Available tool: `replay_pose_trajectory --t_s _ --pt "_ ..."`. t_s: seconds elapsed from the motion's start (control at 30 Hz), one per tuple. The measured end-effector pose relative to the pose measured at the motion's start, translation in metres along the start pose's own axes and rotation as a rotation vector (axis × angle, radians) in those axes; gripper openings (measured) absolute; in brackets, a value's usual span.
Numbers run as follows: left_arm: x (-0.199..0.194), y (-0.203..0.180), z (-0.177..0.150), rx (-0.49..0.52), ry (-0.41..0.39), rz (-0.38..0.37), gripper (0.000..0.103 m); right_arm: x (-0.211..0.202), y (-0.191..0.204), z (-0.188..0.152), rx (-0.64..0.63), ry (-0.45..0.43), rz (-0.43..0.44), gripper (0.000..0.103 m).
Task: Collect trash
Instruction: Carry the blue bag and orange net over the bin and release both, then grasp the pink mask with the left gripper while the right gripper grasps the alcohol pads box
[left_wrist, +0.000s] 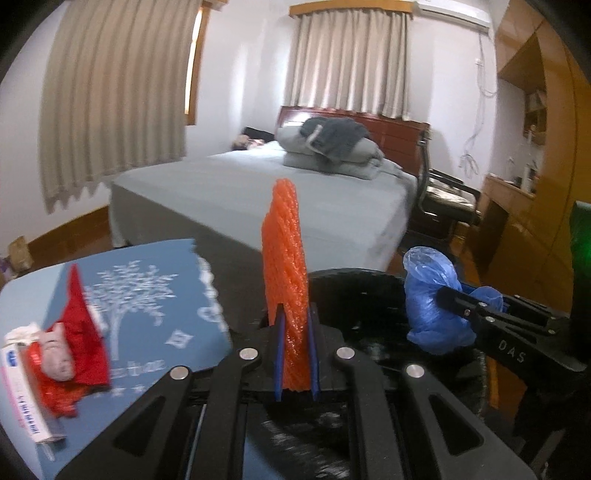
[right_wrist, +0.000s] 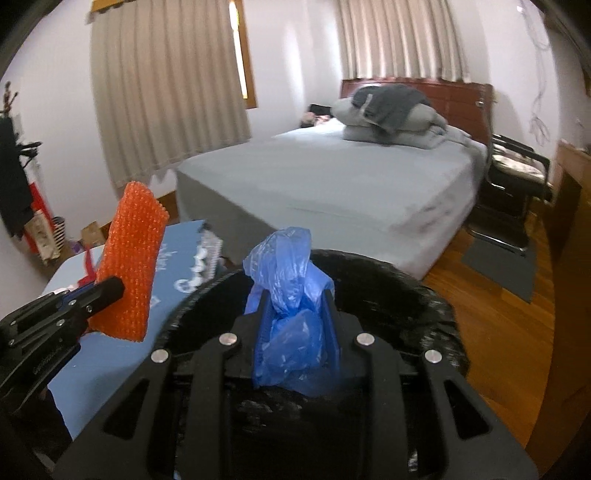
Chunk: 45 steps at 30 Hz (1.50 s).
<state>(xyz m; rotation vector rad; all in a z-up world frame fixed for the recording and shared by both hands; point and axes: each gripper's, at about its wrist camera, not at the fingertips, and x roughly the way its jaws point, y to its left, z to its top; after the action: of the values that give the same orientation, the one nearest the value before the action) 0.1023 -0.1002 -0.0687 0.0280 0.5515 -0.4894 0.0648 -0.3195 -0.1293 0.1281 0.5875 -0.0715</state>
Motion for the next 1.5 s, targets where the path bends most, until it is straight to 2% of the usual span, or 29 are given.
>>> replay_pose_trajectory --t_s 0.17,0.2,0.23,0.27,0.3,0.33,0.37,0.5,0.6,0.73,1.03,1.23,1.5 --pt "0.013 -0.018 0.000 0.013 0.018 -0.059 0.014 0.004 -0.019 -0.002 0.015 0.006 -0.033 0.030" --pt "0.015 -0.020 0.001 0.010 0.024 -0.069 0.026 0.004 -0.022 -0.003 0.019 0.007 -0.042 0.031" --pt "0.016 -0.020 0.001 0.005 0.028 -0.074 0.035 0.006 -0.023 -0.004 0.023 0.008 -0.047 0.038" --pt "0.015 -0.018 0.000 0.001 0.025 -0.075 0.048 0.006 -0.022 -0.003 0.024 0.009 -0.050 0.041" --pt "0.014 -0.017 0.000 -0.002 0.019 -0.073 0.054 0.006 -0.023 -0.004 0.026 0.007 -0.056 0.049" --pt "0.012 -0.014 -0.001 -0.004 0.012 -0.067 0.057 0.007 -0.022 -0.004 0.026 0.004 -0.062 0.059" --pt "0.010 -0.011 -0.001 -0.007 0.007 -0.057 0.062 0.007 -0.021 -0.003 0.027 0.000 -0.066 0.063" --pt "0.003 0.006 -0.001 -0.022 -0.001 -0.011 0.068 0.004 -0.017 -0.003 0.025 -0.028 -0.085 0.091" --pt "-0.012 0.026 -0.003 -0.033 -0.029 0.059 0.074 0.004 -0.010 0.000 0.026 -0.044 -0.076 0.096" --pt "-0.030 0.057 -0.008 -0.047 -0.053 0.149 0.075 0.007 0.007 0.004 0.019 -0.047 -0.032 0.096" --pt "-0.083 0.139 -0.030 -0.087 -0.084 0.421 0.075 0.018 0.100 0.002 -0.068 -0.047 0.128 0.096" --pt "-0.105 0.196 -0.057 -0.146 -0.049 0.567 0.075 0.033 0.162 -0.004 -0.127 -0.028 0.233 0.096" --pt "-0.110 0.243 -0.091 -0.237 0.026 0.645 0.073 0.049 0.222 -0.014 -0.217 -0.002 0.294 0.096"
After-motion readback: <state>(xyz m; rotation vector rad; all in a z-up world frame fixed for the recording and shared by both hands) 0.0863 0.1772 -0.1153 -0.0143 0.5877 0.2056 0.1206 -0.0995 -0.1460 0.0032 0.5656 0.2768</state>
